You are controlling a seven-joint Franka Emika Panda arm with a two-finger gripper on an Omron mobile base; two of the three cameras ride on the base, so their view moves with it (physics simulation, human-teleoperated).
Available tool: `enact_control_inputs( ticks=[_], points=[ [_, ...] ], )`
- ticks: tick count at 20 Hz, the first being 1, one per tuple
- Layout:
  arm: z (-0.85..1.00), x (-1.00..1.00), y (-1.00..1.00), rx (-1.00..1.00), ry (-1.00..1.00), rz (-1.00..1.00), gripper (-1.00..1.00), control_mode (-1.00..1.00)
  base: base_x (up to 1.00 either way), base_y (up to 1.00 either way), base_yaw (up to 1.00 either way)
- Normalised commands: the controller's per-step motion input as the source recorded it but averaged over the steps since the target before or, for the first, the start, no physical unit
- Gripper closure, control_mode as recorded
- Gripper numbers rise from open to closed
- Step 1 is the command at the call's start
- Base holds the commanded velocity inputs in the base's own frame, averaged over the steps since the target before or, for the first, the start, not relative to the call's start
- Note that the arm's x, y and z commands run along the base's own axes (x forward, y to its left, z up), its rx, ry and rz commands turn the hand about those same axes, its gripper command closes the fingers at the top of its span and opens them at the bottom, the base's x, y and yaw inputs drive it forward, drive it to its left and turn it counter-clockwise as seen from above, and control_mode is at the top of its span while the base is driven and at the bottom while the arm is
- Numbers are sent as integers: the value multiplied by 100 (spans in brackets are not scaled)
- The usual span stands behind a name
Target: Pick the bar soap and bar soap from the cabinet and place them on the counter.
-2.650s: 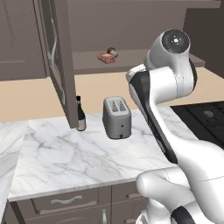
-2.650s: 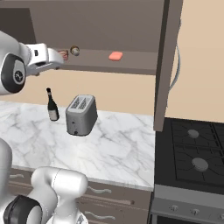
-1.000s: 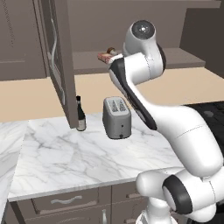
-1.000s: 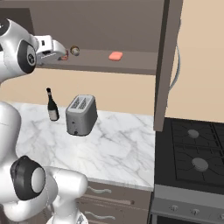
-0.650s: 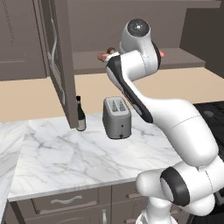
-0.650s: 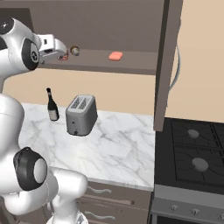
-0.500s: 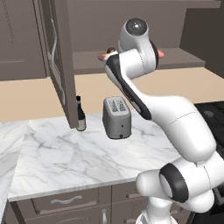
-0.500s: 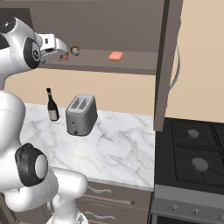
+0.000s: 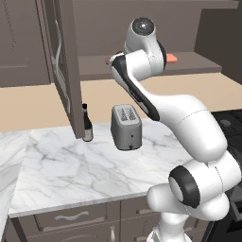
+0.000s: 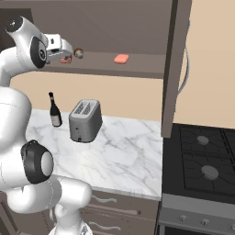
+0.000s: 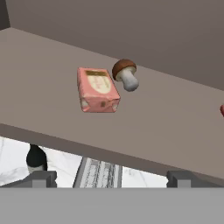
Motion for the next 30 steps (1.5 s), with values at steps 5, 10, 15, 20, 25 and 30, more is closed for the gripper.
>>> enact_control_inputs(
  ticks=[5,10,15,20,25,30],
  points=[
    [-6,25,0,3,0,0,-100,-100,0,0,0],
    [-11,25,2,2,0,0,-100,-100,0,0,0],
    [-7,20,12,0,0,0,-100,-100,0,0,0],
    [0,23,14,0,2,0,-100,-100,0,0,0],
    [0,25,5,1,5,0,-100,-100,0,0,0],
    [2,23,4,2,6,0,-100,-100,0,0,0]
  ],
)
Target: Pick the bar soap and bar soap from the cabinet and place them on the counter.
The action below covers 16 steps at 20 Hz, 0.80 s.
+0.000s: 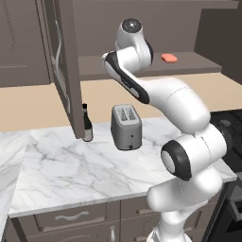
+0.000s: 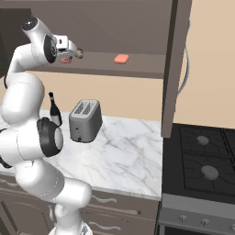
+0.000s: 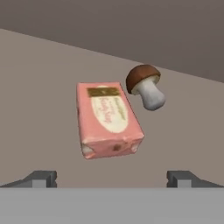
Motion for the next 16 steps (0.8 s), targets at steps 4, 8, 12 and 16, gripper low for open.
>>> enact_control_inputs(
  ticks=[4,8,12,16],
  points=[
    [3,18,2,1,5,0,-100,-100,0,0,0],
    [0,20,5,0,4,0,-100,-100,0,0,0],
    [-2,20,3,0,3,0,-100,-100,0,0,0],
    [-9,18,4,0,0,0,-100,-100,0,0,0]
  ],
)
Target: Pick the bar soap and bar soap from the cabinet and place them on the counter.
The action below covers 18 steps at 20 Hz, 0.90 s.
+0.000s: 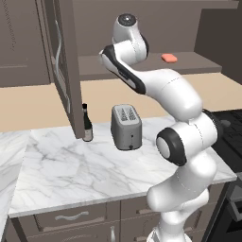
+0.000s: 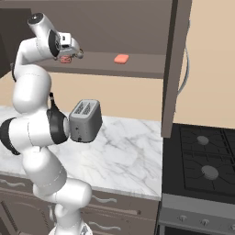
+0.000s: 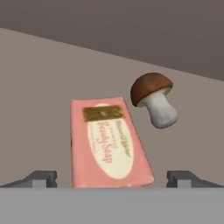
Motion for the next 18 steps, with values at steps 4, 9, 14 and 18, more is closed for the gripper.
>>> enact_control_inputs(
  ticks=[4,9,14,18],
  points=[
    [-14,18,3,0,1,0,-100,-100,0,0,0],
    [-22,17,1,0,2,0,-100,-100,0,0,0],
    [-21,22,5,1,4,0,-100,-100,0,0,0],
    [-21,15,12,3,6,0,-100,-100,0,0,0]
  ],
)
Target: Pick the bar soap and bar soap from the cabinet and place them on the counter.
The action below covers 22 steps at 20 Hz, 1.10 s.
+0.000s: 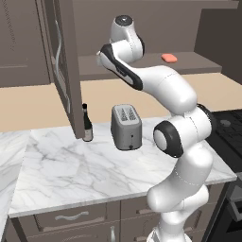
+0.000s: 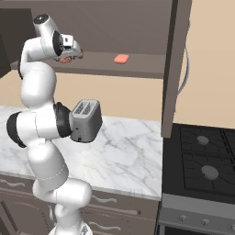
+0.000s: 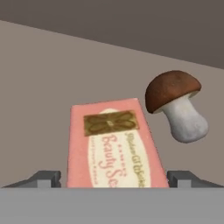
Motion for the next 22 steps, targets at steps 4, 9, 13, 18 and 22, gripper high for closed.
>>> enact_control_inputs(
  ticks=[4,9,13,18,22],
  points=[
    [-25,7,10,3,2,-1,100,-100,0,0,0],
    [-23,1,1,2,2,-1,100,-100,0,0,0],
    [-14,0,0,1,6,0,100,-100,0,0,0],
    [-18,0,-13,0,1,0,100,-100,0,0,0],
    [-48,-1,-24,-2,-2,0,100,-100,0,0,0]
  ],
)
